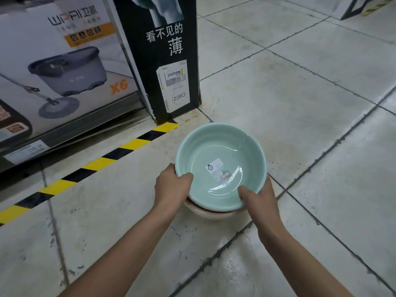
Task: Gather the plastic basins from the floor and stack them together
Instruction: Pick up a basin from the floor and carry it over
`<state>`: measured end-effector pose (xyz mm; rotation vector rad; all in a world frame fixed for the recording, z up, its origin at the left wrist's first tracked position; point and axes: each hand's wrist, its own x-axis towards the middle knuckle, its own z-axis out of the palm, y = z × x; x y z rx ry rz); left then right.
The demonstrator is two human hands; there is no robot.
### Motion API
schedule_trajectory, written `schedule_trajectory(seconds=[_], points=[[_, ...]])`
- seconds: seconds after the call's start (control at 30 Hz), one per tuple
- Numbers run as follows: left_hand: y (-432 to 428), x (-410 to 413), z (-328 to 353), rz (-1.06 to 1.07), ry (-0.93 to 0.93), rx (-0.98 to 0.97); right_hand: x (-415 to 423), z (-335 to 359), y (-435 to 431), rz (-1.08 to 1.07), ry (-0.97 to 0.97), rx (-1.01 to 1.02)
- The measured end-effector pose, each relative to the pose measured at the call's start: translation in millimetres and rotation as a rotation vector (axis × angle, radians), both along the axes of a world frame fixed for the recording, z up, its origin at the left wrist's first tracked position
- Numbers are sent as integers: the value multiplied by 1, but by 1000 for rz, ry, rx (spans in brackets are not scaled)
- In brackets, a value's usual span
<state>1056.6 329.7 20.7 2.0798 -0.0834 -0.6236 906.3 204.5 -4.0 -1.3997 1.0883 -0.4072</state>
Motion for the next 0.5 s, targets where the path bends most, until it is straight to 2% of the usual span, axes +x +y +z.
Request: schedule_trajectory(seconds=[0.27, 0.5], points=[[-4, -5, -11, -7, 28, -84, 4, -7, 9, -49, -7, 122], [-5, -7, -11, 48, 281, -207, 11, -1, -7, -51, -39, 192]])
